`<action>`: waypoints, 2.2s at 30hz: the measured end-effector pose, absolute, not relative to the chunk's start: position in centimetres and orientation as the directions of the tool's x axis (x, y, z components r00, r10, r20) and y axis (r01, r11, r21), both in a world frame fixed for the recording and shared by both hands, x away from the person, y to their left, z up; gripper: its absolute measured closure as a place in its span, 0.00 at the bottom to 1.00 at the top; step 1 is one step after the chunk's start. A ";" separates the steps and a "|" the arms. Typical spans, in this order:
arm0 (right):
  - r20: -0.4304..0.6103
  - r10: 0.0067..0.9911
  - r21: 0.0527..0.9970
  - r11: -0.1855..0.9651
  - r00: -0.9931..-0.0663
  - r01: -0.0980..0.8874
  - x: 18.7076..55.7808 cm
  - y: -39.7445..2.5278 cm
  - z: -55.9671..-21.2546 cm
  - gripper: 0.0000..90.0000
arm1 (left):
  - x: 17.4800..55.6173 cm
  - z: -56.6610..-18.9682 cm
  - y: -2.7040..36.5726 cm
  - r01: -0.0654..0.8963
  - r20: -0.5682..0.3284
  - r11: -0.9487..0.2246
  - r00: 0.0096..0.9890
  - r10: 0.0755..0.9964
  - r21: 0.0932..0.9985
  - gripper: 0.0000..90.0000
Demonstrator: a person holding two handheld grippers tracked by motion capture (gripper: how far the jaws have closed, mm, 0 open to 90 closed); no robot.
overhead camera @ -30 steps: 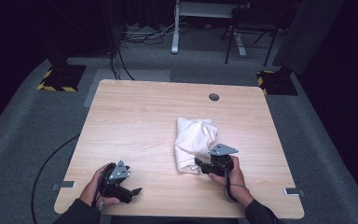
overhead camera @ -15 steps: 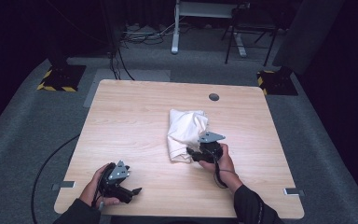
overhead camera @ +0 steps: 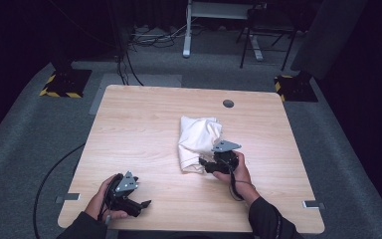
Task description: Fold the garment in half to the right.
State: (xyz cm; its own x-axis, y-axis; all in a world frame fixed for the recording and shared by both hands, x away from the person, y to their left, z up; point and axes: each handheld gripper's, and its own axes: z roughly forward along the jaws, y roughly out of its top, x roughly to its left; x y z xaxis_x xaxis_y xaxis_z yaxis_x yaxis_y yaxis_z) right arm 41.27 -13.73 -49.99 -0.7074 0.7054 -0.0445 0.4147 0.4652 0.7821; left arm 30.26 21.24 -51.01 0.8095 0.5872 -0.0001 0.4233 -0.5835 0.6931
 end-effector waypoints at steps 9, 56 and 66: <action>-0.085 0.654 0.756 0.534 -0.752 0.379 40.7 -14.4 -48.6 0.13 | 30.3 -51.0 21.2 0.423 -0.001 -0.584 0.810 0.586 0.693 0.08; -0.234 0.521 0.692 0.682 -0.821 0.236 32.3 -21.7 -46.5 0.04 | 30.3 -51.0 21.2 0.423 -0.003 -0.586 0.812 0.583 0.691 0.07; -0.216 0.541 0.665 0.691 -0.813 0.284 32.0 -24.1 -49.0 0.04 | 30.3 -51.0 21.2 0.420 -0.001 -0.589 0.814 0.580 0.691 0.06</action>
